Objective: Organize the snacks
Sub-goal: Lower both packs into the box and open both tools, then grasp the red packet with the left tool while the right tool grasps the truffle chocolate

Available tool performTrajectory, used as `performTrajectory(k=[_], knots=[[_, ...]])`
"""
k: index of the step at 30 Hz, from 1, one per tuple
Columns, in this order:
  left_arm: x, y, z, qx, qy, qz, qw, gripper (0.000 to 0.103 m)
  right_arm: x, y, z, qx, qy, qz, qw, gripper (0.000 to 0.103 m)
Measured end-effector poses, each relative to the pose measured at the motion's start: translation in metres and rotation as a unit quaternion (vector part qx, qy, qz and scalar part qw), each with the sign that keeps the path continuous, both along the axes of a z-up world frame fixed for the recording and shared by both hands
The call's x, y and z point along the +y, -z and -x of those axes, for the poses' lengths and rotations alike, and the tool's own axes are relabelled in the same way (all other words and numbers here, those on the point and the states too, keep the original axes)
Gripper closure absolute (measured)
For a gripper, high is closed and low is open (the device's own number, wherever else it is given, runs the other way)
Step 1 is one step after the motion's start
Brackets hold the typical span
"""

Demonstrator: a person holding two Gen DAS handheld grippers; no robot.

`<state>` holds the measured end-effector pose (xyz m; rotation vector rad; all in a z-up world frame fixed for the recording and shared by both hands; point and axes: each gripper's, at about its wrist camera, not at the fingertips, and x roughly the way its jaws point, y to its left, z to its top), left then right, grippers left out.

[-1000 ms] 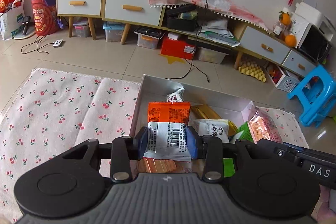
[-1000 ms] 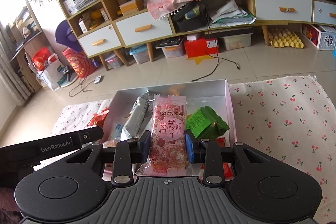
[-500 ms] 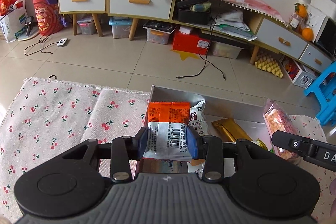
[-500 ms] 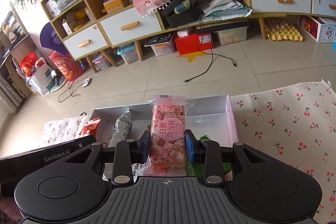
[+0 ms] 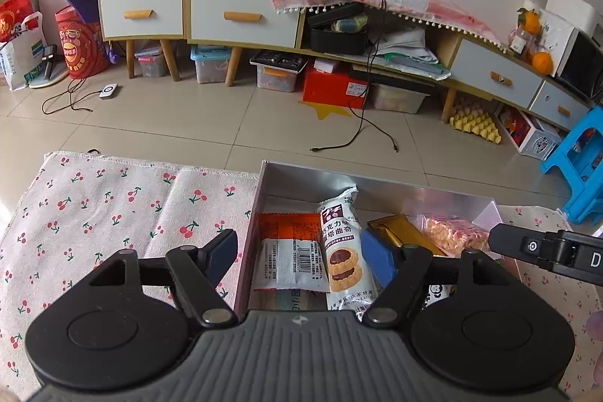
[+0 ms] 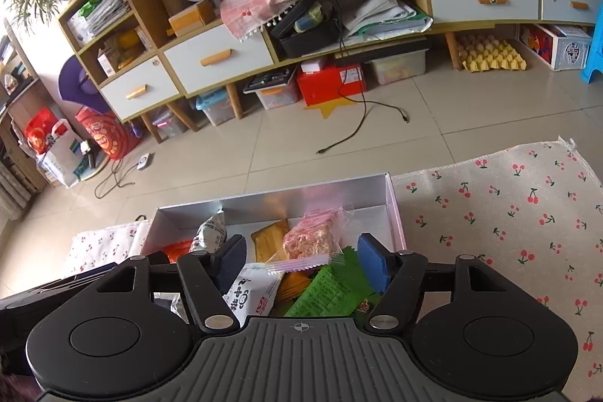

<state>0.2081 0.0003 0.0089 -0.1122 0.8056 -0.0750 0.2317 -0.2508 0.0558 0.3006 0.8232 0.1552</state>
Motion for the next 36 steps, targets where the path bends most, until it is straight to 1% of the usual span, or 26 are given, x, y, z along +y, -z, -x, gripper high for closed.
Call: performTrajectory(k=[3,5,8,11,12,15,16,21,24,26,28,31,33,34,36], knots=[[0.0,-0.005,0.009,0.001,0.001,0.0,1.0,0.025,-0.004,-0.005,0.01,-0.002,0.001,0.0,1.0,0.028],[0.002,-0.01,0.017,-0.001,0.006,-0.001,1.0,0.015,-0.007,-0.008,0.019,-0.005,-0.004,0.005,1.0,0.024],[0.004,-0.014,0.03,-0.007,0.007,-0.007,0.9999,0.009,-0.008,-0.014,0.035,-0.011,-0.013,0.022,1.0,0.022],[0.008,-0.015,0.041,0.0,0.008,-0.012,0.9999,0.006,-0.01,-0.019,0.052,-0.013,-0.021,0.032,0.999,0.021],[0.008,-0.015,0.044,0.003,0.008,-0.015,0.9998,0.006,-0.011,-0.021,0.057,-0.013,-0.022,0.032,0.999,0.02],[0.01,-0.015,0.058,0.009,0.008,-0.018,0.9998,0.004,-0.016,-0.023,0.076,-0.015,-0.02,0.033,0.999,0.011],[0.011,-0.014,0.062,0.011,0.008,-0.019,0.9997,0.004,-0.018,-0.023,0.083,-0.016,-0.019,0.036,0.999,0.01],[0.013,-0.011,0.08,0.027,0.02,-0.03,0.999,0.004,-0.022,-0.018,0.107,-0.014,-0.02,0.073,0.997,0.01],[0.014,-0.009,0.088,0.03,0.025,-0.029,0.9988,0.003,-0.022,-0.013,0.12,-0.015,-0.029,0.101,0.994,0.01],[0.015,-0.007,0.092,0.034,0.026,-0.029,0.9987,0.001,-0.021,-0.01,0.127,-0.016,-0.035,0.113,0.993,0.009],[0.015,-0.005,0.094,0.038,0.031,-0.027,0.9985,0.001,-0.02,-0.007,0.134,-0.019,-0.042,0.122,0.991,0.009],[0.016,0.003,0.1,0.039,0.041,-0.026,0.9981,0.001,-0.02,0.0,0.141,-0.022,-0.047,0.128,0.99,0.006],[0.017,0.01,0.105,0.033,0.047,-0.028,0.9979,0.001,-0.023,0.008,0.149,-0.026,-0.048,0.121,0.991,0.005],[0.017,0.014,0.105,0.032,0.051,-0.029,0.9977,0.001,-0.027,0.014,0.152,-0.022,-0.047,0.115,0.992,0.005],[0.018,0.02,0.107,0.034,0.064,-0.037,0.9967,0.001,-0.028,0.024,0.152,-0.001,-0.054,0.117,0.992,0.005]])
